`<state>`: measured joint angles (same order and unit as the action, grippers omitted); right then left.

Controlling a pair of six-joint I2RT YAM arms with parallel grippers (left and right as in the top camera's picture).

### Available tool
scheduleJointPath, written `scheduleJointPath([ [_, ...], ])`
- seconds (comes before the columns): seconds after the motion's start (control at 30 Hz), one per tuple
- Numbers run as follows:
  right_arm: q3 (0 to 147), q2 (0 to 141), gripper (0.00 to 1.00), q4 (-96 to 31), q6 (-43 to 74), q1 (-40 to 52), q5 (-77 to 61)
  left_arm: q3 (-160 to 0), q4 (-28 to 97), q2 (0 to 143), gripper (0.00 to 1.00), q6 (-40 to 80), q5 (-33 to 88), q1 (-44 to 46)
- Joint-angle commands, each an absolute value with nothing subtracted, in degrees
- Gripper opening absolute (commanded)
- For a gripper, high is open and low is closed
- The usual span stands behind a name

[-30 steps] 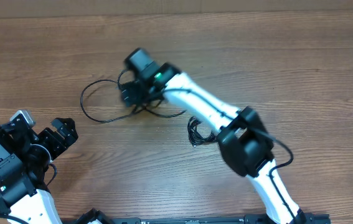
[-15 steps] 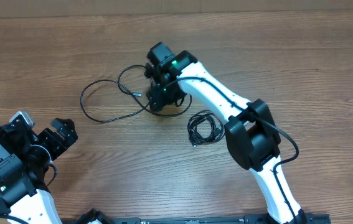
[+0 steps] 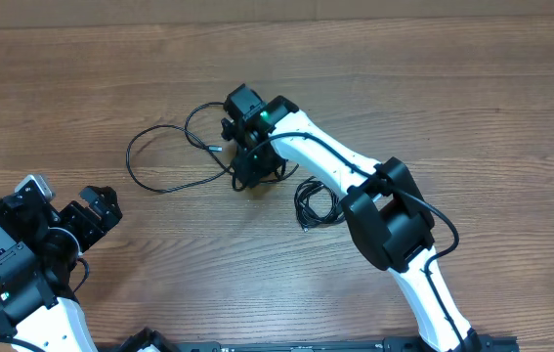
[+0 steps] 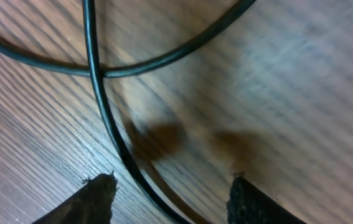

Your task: Untangle cables

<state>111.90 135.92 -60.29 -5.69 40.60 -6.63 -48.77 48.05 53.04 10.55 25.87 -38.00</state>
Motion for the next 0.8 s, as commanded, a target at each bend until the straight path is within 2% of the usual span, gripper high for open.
scheduleJointPath([
  [0.0, 109.75, 136.53, 0.54, -59.27, -6.31, 42.13, -4.93, -49.71, 47.75, 52.75, 1.00, 10.96, 25.50, -38.24],
  [0.17, 107.20, 136.53, 0.44, -56.62, -6.26, 43.90, -3.40, -49.71, 47.75, 52.77, 1.00, 10.96, 25.50, -38.24],
  [0.4, 109.73, 136.53, 0.04, -54.96, 0.60, 44.45, 2.22, -49.71, 47.75, 52.77, 0.99, 10.96, 25.50, -38.22],
  [0.57, 119.09, 135.85, 0.04, -58.78, 6.81, 42.13, 10.02, -49.71, 47.79, 52.82, 1.00, 10.98, 25.50, -38.22],
  [0.77, 139.98, 134.89, 0.04, -69.84, 8.86, 35.64, 11.57, -49.71, 47.79, 52.82, 1.00, 10.98, 25.50, -38.22],
])
